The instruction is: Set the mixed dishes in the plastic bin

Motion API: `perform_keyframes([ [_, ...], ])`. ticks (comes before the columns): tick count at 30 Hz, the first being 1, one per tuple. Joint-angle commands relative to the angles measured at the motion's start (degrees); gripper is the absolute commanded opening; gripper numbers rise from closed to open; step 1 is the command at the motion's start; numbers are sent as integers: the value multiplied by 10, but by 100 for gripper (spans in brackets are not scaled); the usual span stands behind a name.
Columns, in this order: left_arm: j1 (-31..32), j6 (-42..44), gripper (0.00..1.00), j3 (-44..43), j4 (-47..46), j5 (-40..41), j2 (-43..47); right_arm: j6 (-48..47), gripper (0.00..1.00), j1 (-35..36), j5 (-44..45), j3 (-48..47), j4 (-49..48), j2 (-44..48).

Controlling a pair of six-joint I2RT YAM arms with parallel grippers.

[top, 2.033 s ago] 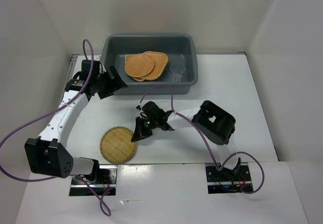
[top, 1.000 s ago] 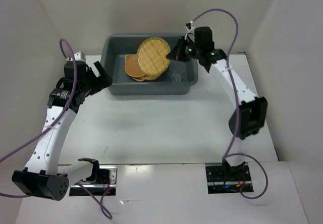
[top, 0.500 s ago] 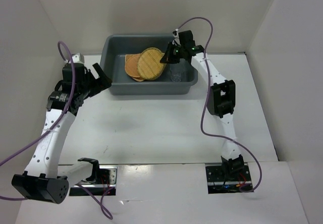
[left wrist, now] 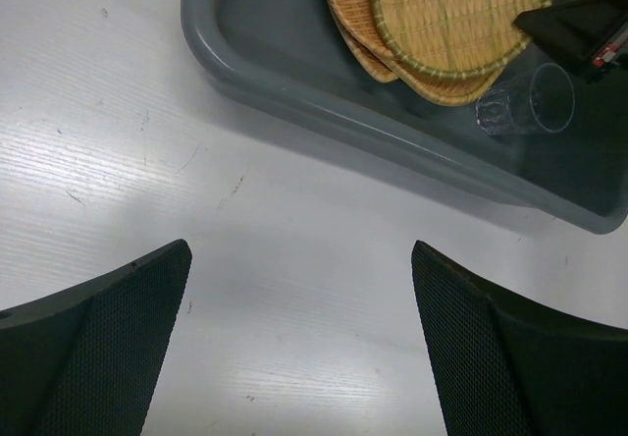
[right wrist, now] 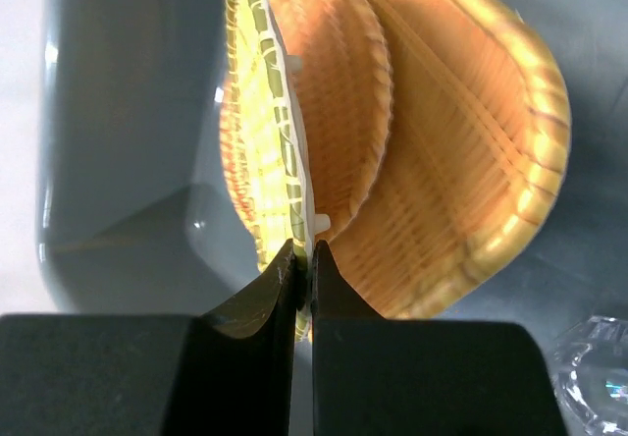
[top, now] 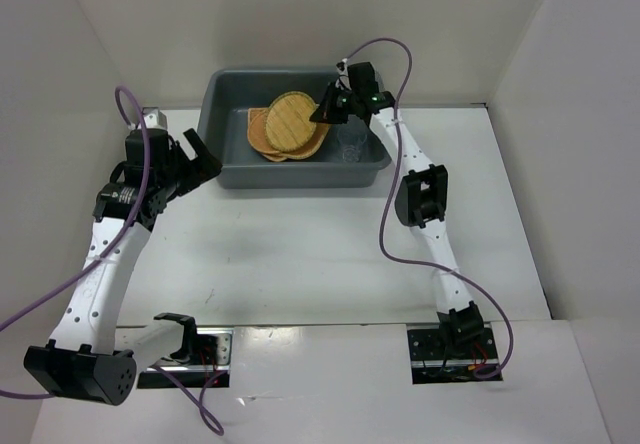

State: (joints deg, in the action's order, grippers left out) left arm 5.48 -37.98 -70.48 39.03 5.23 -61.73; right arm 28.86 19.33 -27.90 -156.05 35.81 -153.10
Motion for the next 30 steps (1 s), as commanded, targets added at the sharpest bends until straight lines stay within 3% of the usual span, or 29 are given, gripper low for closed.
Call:
perform_keyframes([
  [1,-3,-9,100,5,-4,0,10,4,5,-3,-22,-36,2,-10],
  [4,-3,-9,100,5,-4,0,10,-1,15,-3,-8,-36,14,-15],
  [8,-3,-9,100,5,-10,0,5,-6,20,-3,-2,-36,20,-21],
  [12,-3,-9,100,10,-10,0,5,-12,38,-3,3,-50,27,-21],
  [13,-3,-9,100,10,-10,0,5,-12,51,-3,13,-50,34,-13],
  [16,-3,-9,100,16,-10,5,10,-23,66,-3,35,-57,40,7],
  [25,-3,2,100,22,-21,5,15,-93,79,-13,215,-85,152,111],
  [29,-3,9,100,45,-42,-20,15,-116,89,-13,274,12,138,254],
  [30,-3,9,100,50,-47,-28,21,-129,90,-13,286,81,130,288],
])
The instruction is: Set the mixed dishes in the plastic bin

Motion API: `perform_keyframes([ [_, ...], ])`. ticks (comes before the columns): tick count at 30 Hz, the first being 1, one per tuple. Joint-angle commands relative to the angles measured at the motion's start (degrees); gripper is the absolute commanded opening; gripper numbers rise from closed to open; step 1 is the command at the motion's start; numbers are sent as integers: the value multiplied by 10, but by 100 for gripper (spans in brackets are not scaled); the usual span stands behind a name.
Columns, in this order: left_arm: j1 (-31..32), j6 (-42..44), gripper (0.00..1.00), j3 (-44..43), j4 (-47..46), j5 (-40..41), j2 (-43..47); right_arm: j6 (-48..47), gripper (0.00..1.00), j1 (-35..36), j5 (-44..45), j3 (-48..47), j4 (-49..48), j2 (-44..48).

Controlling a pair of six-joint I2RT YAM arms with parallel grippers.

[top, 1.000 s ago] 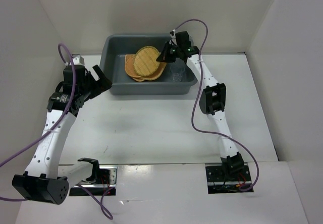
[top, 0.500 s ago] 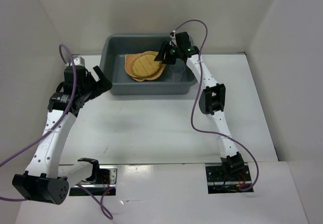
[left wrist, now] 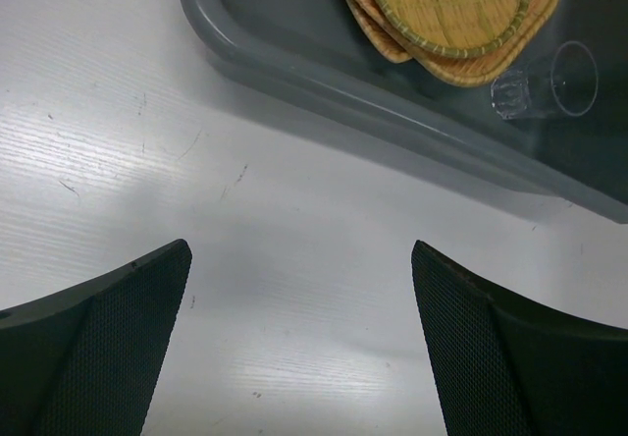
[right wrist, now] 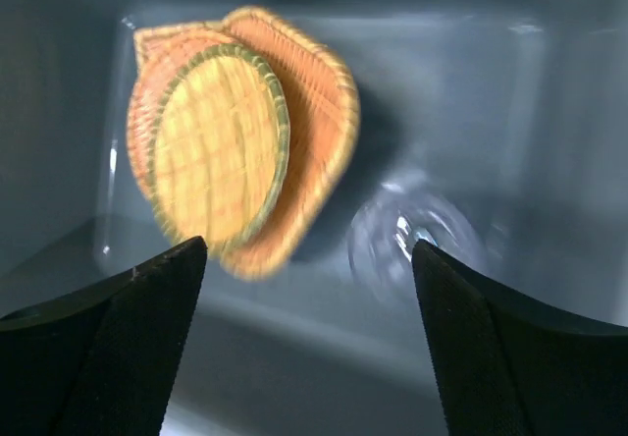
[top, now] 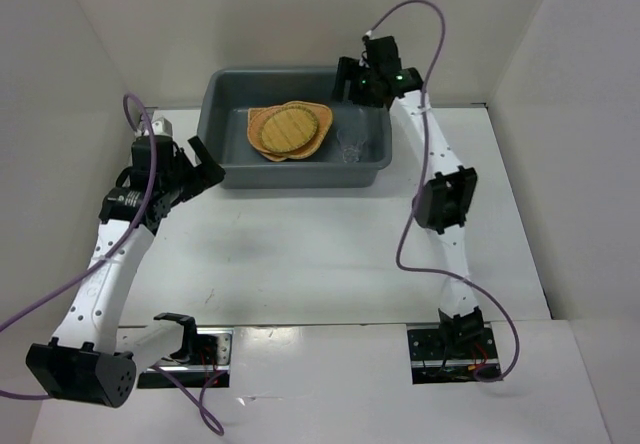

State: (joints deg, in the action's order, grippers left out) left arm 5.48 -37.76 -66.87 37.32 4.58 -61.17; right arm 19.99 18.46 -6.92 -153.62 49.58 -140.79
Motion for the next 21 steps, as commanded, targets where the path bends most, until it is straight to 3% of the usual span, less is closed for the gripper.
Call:
perform_keyframes([
  [1,-3,12,100,26,-39,-21,16,-40,91,-4,86,98,-18,198],
  [11,-3,26,100,63,-53,67,98,-16,100,-4,192,718,-177,669],
  [12,-3,26,100,63,-48,72,106,-7,100,-4,223,752,-192,745],
  [16,9,32,100,74,-43,86,112,25,100,-29,277,851,-186,888],
  [21,20,32,100,99,-60,130,124,37,100,-29,390,940,-187,988],
])
